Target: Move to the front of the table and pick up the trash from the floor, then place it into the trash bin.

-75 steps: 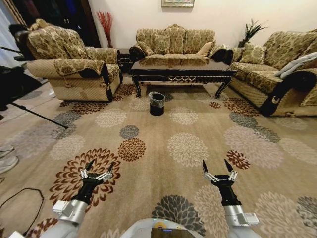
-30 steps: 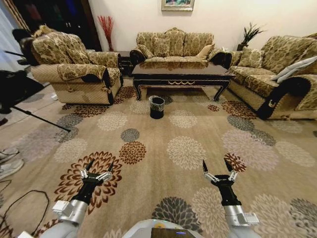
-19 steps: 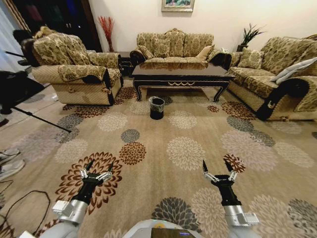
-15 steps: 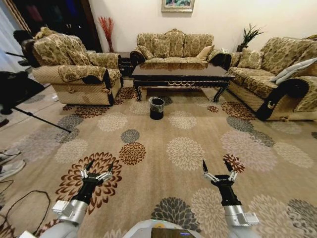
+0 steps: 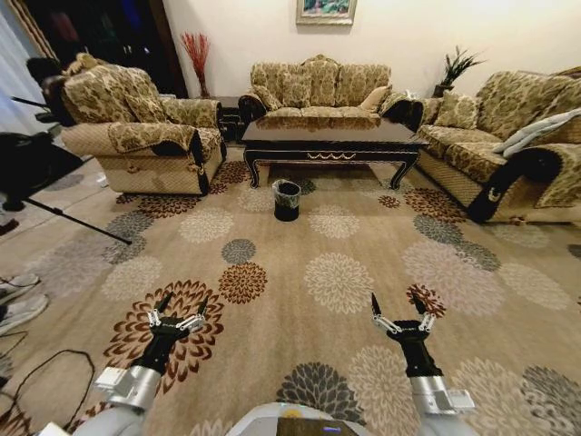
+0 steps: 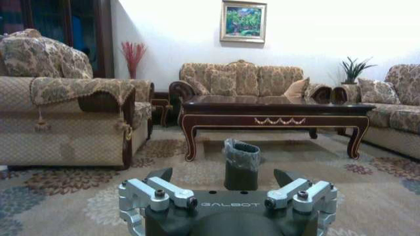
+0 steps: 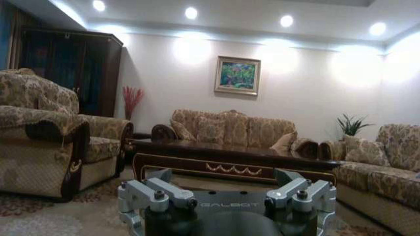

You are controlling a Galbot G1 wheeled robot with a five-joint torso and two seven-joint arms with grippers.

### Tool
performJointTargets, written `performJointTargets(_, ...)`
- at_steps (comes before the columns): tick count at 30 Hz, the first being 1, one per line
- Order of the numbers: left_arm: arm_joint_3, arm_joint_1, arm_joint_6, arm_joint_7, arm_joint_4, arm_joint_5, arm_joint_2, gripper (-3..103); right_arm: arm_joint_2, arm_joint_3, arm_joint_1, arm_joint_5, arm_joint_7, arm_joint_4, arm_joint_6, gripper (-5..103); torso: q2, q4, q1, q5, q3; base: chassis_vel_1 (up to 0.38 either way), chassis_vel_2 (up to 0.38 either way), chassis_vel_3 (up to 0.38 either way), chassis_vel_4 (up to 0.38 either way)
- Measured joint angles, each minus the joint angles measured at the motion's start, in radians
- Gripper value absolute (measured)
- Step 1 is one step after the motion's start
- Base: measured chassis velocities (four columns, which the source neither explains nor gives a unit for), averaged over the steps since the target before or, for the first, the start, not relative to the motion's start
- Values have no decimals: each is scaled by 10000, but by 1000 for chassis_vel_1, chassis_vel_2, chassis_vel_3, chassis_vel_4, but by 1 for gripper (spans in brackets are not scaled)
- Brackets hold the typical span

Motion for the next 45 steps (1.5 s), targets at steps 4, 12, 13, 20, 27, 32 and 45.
performJointTargets(4, 0, 0, 0, 0, 0, 0, 0, 100, 0, 0, 0, 0, 0, 0, 0, 100, 145, 0, 62, -1, 84, 0, 0, 0, 0)
performJointTargets(12, 0, 0, 0, 0, 0, 0, 0, 100, 0, 0, 0, 0, 0, 0, 0, 100, 472, 0, 180, -1, 294, 0, 0, 0, 0)
performJointTargets(13, 0, 0, -1, 0, 0, 0, 0, 100, 0, 0, 0, 0, 0, 0, 0, 100, 522, 0, 199, -1, 324, 0, 0, 0, 0)
performJointTargets(20, 0, 0, 0, 0, 0, 0, 0, 100, 0, 0, 0, 0, 0, 0, 0, 100, 793, 0, 321, -1, 472, 0, 0, 0, 0)
performJointTargets(27, 0, 0, -1, 0, 0, 0, 0, 100, 0, 0, 0, 0, 0, 0, 0, 100, 1063, 0, 422, -1, 639, 0, 0, 0, 0)
performJointTargets(32, 0, 0, 0, 0, 0, 0, 0, 100, 0, 0, 0, 0, 0, 0, 0, 100, 1357, 0, 540, -1, 818, 0, 0, 0, 0)
performJointTargets(45, 0, 0, -1, 0, 0, 0, 0, 100, 0, 0, 0, 0, 0, 0, 0, 100, 1868, 0, 740, -1, 1131, 0, 0, 0, 0)
